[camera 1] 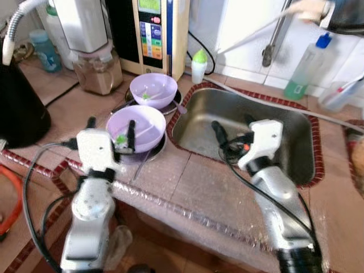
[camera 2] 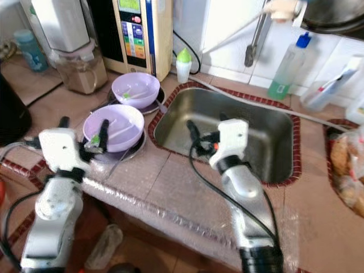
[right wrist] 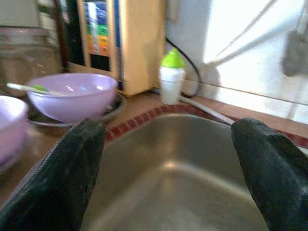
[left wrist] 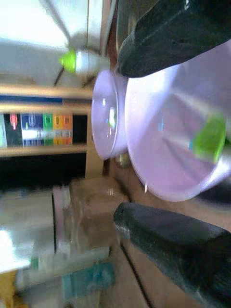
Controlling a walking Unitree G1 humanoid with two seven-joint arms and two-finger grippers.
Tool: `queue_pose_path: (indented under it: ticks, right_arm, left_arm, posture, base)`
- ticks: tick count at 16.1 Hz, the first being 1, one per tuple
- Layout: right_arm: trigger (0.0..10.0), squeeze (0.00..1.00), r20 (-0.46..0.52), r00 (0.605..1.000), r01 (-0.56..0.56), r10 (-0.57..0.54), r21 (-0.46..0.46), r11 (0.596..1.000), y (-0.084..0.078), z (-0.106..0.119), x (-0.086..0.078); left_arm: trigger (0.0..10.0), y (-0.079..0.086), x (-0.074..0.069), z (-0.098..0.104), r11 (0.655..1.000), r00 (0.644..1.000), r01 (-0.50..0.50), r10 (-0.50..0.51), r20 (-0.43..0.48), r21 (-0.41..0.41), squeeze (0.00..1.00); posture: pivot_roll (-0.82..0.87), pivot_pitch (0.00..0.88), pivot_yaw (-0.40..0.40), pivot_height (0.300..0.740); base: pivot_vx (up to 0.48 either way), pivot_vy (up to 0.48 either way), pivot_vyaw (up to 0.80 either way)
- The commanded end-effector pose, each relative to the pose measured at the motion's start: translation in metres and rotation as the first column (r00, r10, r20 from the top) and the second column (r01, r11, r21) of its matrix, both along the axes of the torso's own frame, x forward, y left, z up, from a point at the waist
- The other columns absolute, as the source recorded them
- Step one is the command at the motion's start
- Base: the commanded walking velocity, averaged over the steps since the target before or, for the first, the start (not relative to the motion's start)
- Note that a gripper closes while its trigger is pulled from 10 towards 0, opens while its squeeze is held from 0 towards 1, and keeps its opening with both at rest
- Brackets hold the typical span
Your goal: Kitchen organization
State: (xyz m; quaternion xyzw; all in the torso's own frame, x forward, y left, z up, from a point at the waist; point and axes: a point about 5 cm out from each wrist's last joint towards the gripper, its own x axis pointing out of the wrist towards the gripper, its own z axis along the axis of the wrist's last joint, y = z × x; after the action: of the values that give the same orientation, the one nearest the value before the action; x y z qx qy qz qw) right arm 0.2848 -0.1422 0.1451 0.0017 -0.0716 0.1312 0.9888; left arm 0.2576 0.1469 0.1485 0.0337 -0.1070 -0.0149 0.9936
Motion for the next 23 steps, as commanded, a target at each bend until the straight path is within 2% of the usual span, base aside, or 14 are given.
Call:
queue_pose_path:
  ticks: [1, 3, 7, 9, 14, 15, 16, 17, 19, 23]
  right_arm:
    - [10.0, 0.00, 0.004, 1.000, -0.006, 0.006, 0.002, 1.000, 0.001, 0.001, 0.000]
    - [10.0, 0.00, 0.003, 1.000, -0.009, 0.009, 0.001, 1.000, 0.002, 0.001, 0.000]
    - [10.0, 0.00, -0.004, 1.000, -0.022, 0.022, -0.003, 1.000, 0.003, 0.000, 0.001]
    - [10.0, 0.00, -0.021, 0.999, -0.051, 0.051, -0.004, 0.999, 0.004, -0.001, 0.002]
    - [10.0, 0.00, -0.023, 0.997, -0.069, 0.069, -0.006, 0.998, 0.006, -0.001, 0.003]
    - [10.0, 0.00, -0.024, 0.997, -0.072, 0.072, -0.007, 0.997, 0.007, -0.002, 0.002]
    - [10.0, 0.00, -0.024, 0.997, -0.074, 0.074, -0.007, 0.997, 0.007, -0.002, 0.002]
    - [10.0, 0.00, -0.024, 0.997, -0.076, 0.076, -0.008, 0.997, 0.007, -0.002, 0.002]
    - [10.0, 0.00, -0.013, 0.996, -0.088, 0.088, -0.035, 0.995, 0.007, 0.000, 0.002]
    - [10.0, 0.00, -0.005, 0.996, -0.085, 0.084, -0.031, 0.996, 0.008, 0.001, 0.002]
  left_arm:
    - [10.0, 0.003, -0.001, 0.003, 1.000, 1.000, -0.011, 0.011, 0.010, 0.011, 0.00]
    - [10.0, 0.003, -0.001, 0.001, 1.000, 1.000, -0.009, 0.009, 0.004, 0.011, 0.00]
    - [10.0, 0.003, -0.006, -0.015, 0.999, 0.999, 0.030, -0.029, -0.043, 0.019, 0.00]
    - [10.0, -0.004, -0.008, -0.025, 0.995, 0.991, 0.103, -0.104, -0.086, -0.010, 0.00]
    - [10.0, -0.011, -0.008, -0.032, 0.986, 0.981, 0.166, -0.168, -0.101, -0.028, 0.00]
    - [4.9, -0.012, -0.006, -0.033, 0.984, 0.979, 0.173, -0.175, -0.106, -0.030, 0.00]
    - [3.4, -0.013, -0.005, -0.035, 0.984, 0.977, 0.176, -0.178, -0.116, -0.031, 0.00]
    - [0.0, -0.013, -0.005, -0.036, 0.984, 0.976, 0.178, -0.181, -0.118, -0.029, 0.00]
    - [0.0, -0.014, -0.002, -0.036, 0.983, 0.977, 0.182, -0.184, -0.111, -0.030, 0.00]
    - [0.0, -0.014, 0.001, -0.034, 0.984, 0.979, 0.177, -0.179, -0.096, -0.024, 0.00]
  posture:
    - [0.04, 0.032, -0.023, 0.740]
    - [0.04, 0.033, -0.025, 0.740]
    - [0.04, 0.032, -0.030, 0.740]
    - [0.04, 0.028, -0.033, 0.740]
    - [0.04, 0.027, -0.030, 0.740]
    - [0.03, 0.026, -0.029, 0.740]
    - [0.03, 0.026, -0.028, 0.740]
    - [0.03, 0.027, -0.027, 0.740]
    - [0.03, 0.027, -0.027, 0.740]
    - [0.03, 0.026, -0.026, 0.740]
  base:
    - [0.000, 0.000, 0.00]
    - [0.000, 0.000, 0.00]
    - [0.000, 0.000, 0.00]
    - [0.000, 0.000, 0.00]
    - [0.000, 0.000, 0.00]
    - [0.000, 0.000, 0.00]
    - [0.000, 0.000, 0.00]
    - [0.000, 0.000, 0.00]
    - [0.000, 0.000, 0.00]
    - [0.000, 0.000, 0.46]
